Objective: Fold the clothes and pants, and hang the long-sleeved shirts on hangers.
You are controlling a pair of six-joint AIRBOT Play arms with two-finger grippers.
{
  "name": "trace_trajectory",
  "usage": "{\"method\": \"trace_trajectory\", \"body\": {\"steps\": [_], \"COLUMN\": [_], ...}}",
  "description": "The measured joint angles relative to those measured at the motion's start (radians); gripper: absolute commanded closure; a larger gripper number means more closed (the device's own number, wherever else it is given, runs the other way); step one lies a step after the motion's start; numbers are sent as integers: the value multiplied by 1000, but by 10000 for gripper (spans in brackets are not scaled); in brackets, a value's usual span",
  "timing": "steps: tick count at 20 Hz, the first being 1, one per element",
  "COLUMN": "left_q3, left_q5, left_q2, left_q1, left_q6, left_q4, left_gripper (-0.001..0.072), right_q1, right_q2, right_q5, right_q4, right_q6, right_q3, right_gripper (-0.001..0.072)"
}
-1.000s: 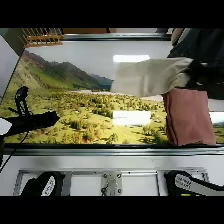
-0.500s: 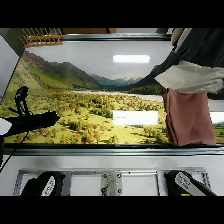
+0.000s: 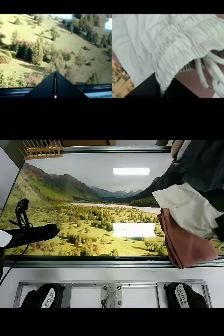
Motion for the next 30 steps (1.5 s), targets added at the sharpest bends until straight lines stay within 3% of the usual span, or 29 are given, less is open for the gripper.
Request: {"method": "trace_trajectory", "body": {"steps": [9, 10, 11, 12, 16, 20, 21, 24, 30], "left_q3": [-91, -94, -96, -98, -101, -101, -101, -101, -101], "left_q5": [-21, -21, -20, -19, -19, -18, -17, -14, -15], "left_q2": [0, 0, 0, 0, 0, 0, 0, 0, 0], "left_q1": [0, 0, 0, 0, 0, 0, 0, 0, 0], "left_q6": [0, 0, 0, 0, 1, 0, 1, 1, 0], "left_q4": [0, 0, 0, 0, 0, 0, 0, 0, 0], "left_gripper": [702, 702, 702, 702, 702, 702, 702, 702, 702], "right_q1": [-22, -22, -22, -22, -22, -9, 6, 76, 185], "right_q2": [63, 64, 64, 65, 77, 153, 177, 224, 245], "right_q5": [130, 140, 150, 158, 153, 82, 65, 42, 92], "right_q4": [-165, -179, -188, -191, -141, 126, 215, 399, 519], "right_q6": [17, 2, -20, -40, -164, -349, -396, -512, -631], "right_q3": [-169, -172, -174, -176, -172, -156, -154, -151, -151], "right_gripper": [677, 509, 202, 24, 26, 34, 107, 704, 692]}}
